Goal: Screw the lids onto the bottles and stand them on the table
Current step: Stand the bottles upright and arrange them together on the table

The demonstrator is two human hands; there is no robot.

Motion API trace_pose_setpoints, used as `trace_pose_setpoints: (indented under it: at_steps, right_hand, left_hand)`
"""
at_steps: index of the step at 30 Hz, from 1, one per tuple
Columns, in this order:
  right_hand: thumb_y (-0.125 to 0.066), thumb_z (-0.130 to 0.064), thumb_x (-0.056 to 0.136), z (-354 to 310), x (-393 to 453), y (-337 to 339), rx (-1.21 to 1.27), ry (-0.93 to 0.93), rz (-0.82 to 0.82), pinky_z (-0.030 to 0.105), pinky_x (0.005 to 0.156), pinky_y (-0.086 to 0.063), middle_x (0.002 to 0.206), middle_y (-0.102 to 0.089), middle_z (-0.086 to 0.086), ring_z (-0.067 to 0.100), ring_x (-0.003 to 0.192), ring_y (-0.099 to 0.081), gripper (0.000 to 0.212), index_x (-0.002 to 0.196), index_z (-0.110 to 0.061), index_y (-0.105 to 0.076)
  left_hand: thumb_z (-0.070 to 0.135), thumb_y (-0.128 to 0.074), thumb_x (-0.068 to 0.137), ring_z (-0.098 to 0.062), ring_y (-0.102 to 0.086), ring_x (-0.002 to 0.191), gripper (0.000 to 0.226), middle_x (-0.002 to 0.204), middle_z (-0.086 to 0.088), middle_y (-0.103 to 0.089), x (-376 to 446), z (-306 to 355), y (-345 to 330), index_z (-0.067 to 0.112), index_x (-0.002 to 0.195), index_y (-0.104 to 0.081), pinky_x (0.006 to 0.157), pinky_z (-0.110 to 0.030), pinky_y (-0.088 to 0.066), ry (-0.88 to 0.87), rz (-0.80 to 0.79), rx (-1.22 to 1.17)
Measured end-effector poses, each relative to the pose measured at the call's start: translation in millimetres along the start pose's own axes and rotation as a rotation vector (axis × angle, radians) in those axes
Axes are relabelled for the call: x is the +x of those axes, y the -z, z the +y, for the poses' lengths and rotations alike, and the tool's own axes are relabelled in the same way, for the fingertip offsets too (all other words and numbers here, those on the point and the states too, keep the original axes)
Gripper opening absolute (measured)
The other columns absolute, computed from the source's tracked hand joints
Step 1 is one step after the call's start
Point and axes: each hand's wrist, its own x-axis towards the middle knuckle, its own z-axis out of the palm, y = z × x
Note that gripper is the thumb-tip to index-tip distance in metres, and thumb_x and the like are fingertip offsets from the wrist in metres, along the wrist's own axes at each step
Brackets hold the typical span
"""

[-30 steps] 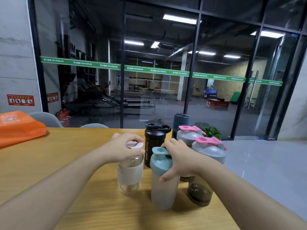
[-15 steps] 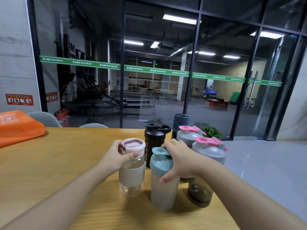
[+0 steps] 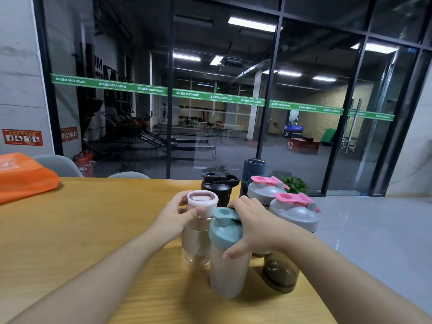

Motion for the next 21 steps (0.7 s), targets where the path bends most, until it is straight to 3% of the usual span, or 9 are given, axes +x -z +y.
trace_pose_setpoints:
  at_steps: [4,8,13,17,21]
  right_hand:
    - [-0.079,-0.058,0.058,1,0,-1,0.006,0.004,0.003,0.031,0.086,-0.039,0.105,-0.036,-0.010,0.011,0.101,-0.032,0.073,0.110,-0.034,-0.034]
    - [-0.078,-0.060,0.057,2,0,-2,0.005,0.002,0.008,0.032,0.087,-0.040,0.106,-0.037,-0.009,0.012,0.100,-0.034,0.075,0.112,-0.029,-0.039]
    - [-0.079,-0.058,0.058,2,-1,-2,0.017,0.016,0.014,0.031,0.085,-0.039,0.103,-0.035,-0.010,0.011,0.099,-0.032,0.071,0.108,-0.032,-0.036]
    - [-0.080,-0.056,0.058,2,-2,-2,0.041,0.027,0.030,0.031,0.089,-0.038,0.105,-0.033,-0.011,0.011,0.101,-0.031,0.079,0.120,-0.032,-0.036]
    - [-0.080,-0.055,0.059,2,-2,-2,0.032,0.037,0.034,0.030,0.089,-0.037,0.108,-0.034,-0.011,0.010,0.102,-0.031,0.081,0.123,-0.031,-0.036]
  left_hand:
    - [0.029,-0.068,0.085,-0.007,-0.056,0.105,0.043,0.116,0.014,-0.058,7,2,-11,0.028,0.125,-0.052,0.077,-0.017,-0.047,0.005,-0.017,0.008]
    - [0.030,-0.067,0.085,-0.004,-0.054,0.102,0.043,0.116,0.013,-0.058,15,4,-21,0.026,0.125,-0.052,0.087,-0.024,-0.048,0.025,-0.035,0.044]
    - [0.033,-0.068,0.085,-0.011,-0.056,0.110,0.044,0.119,0.012,-0.060,24,2,-29,0.030,0.126,-0.051,0.098,-0.040,-0.048,0.038,-0.077,0.078]
    - [0.030,-0.070,0.084,-0.012,-0.058,0.109,0.036,0.114,0.013,-0.062,27,3,-35,0.037,0.115,-0.053,0.095,-0.039,-0.050,0.044,-0.111,0.025]
    - [0.027,-0.070,0.085,-0.002,-0.059,0.100,0.034,0.106,0.019,-0.061,27,9,-40,0.037,0.112,-0.051,0.078,-0.019,-0.050,0.053,-0.134,-0.008]
